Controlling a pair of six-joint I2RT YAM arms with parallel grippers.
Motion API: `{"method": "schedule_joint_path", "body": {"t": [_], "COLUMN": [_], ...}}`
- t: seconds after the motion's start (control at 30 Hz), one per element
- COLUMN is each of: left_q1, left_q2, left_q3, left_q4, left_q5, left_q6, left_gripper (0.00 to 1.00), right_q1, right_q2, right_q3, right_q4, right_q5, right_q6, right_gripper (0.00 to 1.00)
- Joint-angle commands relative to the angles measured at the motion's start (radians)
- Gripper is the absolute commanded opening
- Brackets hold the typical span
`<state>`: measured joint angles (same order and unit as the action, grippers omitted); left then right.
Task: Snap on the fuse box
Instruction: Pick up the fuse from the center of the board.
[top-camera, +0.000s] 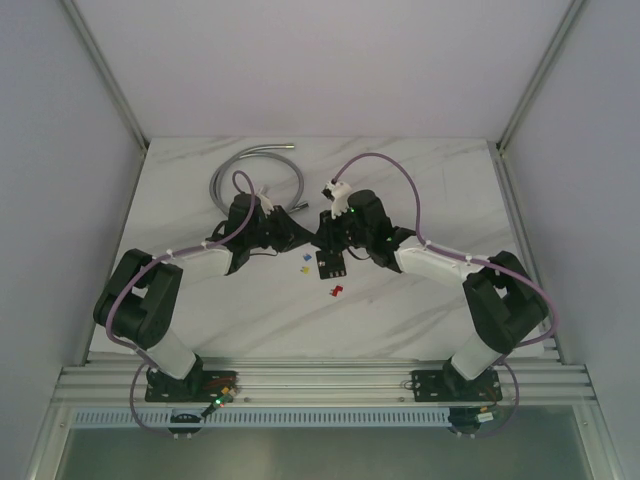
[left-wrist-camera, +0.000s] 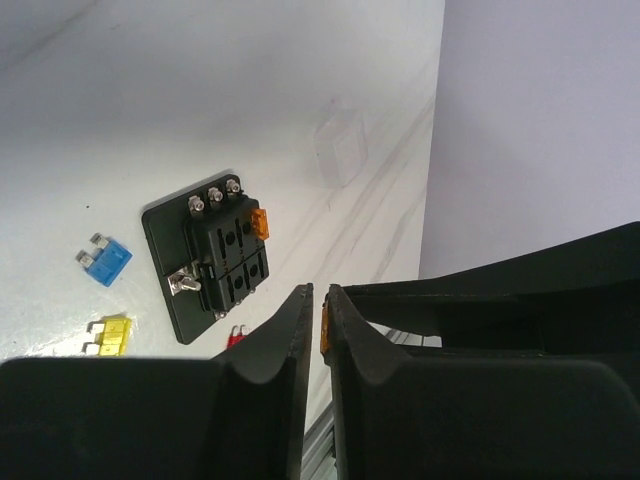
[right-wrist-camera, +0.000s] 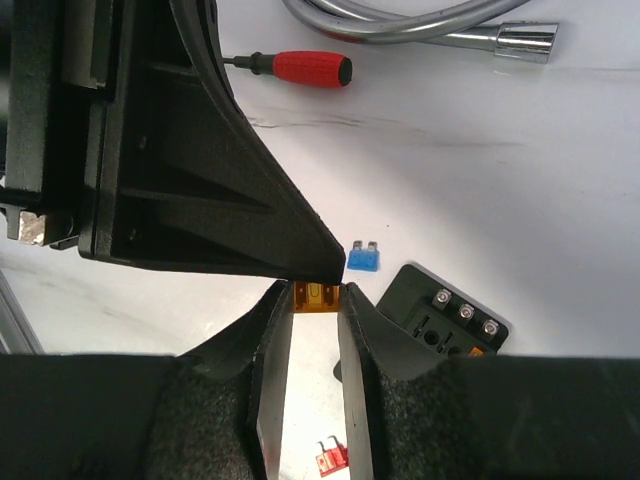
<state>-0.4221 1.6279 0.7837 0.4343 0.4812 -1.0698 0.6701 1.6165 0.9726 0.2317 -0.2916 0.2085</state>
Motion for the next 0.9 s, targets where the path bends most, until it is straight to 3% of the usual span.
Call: {"method": "schedule_joint_path", "body": {"t": [0.0,0.27,0.37,0.5,0.67,0.87], "left_q1": [-0.004,-0.004,-0.003,-0.003,-0.003,-0.004], "left_q2": [-0.014,-0.044,-0.069,-0.110,-0.186,-0.328], "left_q3": [-0.018,-0.025,-0.032,-0.053,-0.088,-0.161], "left_q4": [0.008,0.012,0.009,0.031,0.084,0.186], "left_q5": [0.006,0.004,-0.008,-0.038,-0.078,-0.157], "left_q6": [-0.008,-0.026,-0.027,-0.040,-0.069,-0.132], "left_gripper": [0.18,0.02,0.00,0.00,0.00,0.00], "right_q1": [0.009,0.019,0.022,0.023,0.022,0.024], "right_q2": [-0.018,-0.009,-0.020,-0.066,-0.176,-0.244], "right_q3": [-0.005,0.006,0.005,-0.026,-0.125,-0.295], "right_q4": [0.094,0.112,0.117,0.151,0.279,0.593], "right_q5": [0.029,0.042,0.042,0.067,0.109,0.113], "right_q6": [0.023,0.039,0.052,0.120,0.289,0.627], "right_gripper": [0.26,0.26,0.27,0.38,0.42,0.43]}}
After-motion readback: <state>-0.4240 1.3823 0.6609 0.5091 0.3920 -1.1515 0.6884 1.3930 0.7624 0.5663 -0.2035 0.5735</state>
